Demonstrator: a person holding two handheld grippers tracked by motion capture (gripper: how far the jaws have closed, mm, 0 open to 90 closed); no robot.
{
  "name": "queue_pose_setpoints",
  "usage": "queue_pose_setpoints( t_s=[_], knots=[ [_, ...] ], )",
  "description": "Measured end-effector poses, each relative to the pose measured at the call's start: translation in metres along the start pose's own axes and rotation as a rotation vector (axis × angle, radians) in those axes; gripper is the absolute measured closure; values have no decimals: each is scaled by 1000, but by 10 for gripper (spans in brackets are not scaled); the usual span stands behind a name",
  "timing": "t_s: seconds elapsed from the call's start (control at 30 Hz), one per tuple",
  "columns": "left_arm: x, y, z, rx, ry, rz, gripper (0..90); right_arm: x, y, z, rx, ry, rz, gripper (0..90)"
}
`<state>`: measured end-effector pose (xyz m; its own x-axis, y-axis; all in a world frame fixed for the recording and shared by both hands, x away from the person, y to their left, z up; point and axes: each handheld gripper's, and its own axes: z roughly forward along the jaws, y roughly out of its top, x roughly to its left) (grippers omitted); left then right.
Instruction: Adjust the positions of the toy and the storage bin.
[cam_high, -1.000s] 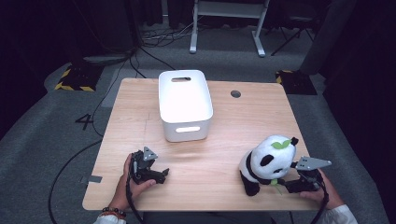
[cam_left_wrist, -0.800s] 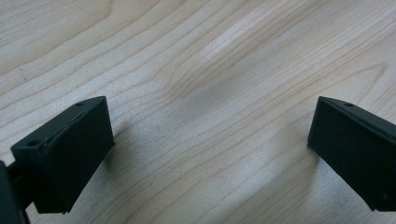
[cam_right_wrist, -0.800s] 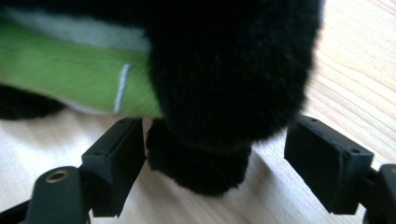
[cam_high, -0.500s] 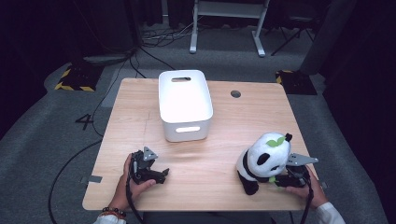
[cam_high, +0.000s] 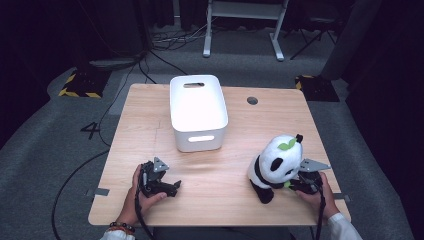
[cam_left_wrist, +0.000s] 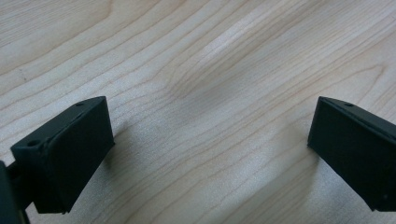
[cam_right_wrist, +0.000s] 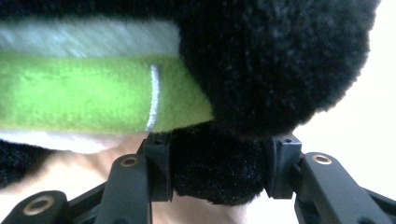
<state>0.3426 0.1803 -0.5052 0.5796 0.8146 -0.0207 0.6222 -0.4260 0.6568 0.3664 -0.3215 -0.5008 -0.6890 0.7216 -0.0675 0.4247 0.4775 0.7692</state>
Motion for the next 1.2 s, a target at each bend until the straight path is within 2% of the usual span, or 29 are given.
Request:
queue_pose_setpoints(
  t_s=[0.3, 0.5, 0.8, 0.87, 0.97, 1.07, 1.13, 1.17, 1.2],
  knots=[
    [0, 0, 0, 1, -3, -1, 1, -8, 14, 17, 3, 23, -24, 541],
    [0, 1, 0, 2, -1, 3, 1, -13, 20, 22, 11, 27, -30, 541],
    [-1, 4, 3, 4, -15, 20, 3, -27, 26, 28, 24, 29, -44, 542],
    [-1, 5, 4, 0, -12, 17, 3, -31, 28, 28, 34, 44, -49, 541],
    [-1, 6, 5, 2, -14, 13, 3, -37, 29, 29, 39, 41, -55, 513],
    [-1, 6, 5, 2, -11, 13, 3, -42, 27, 27, 42, -8, -14, 393],
    [-2, 6, 5, 1, -8, 10, 3, -43, 27, 25, 47, -17, -13, 374],
    [-2, 5, 5, 1, -7, 8, 4, -43, 26, 23, 54, -24, -8, 347],
    [-2, 5, 5, 0, -3, 8, 5, -43, 23, 13, 42, -39, 17, 291]
  ],
)
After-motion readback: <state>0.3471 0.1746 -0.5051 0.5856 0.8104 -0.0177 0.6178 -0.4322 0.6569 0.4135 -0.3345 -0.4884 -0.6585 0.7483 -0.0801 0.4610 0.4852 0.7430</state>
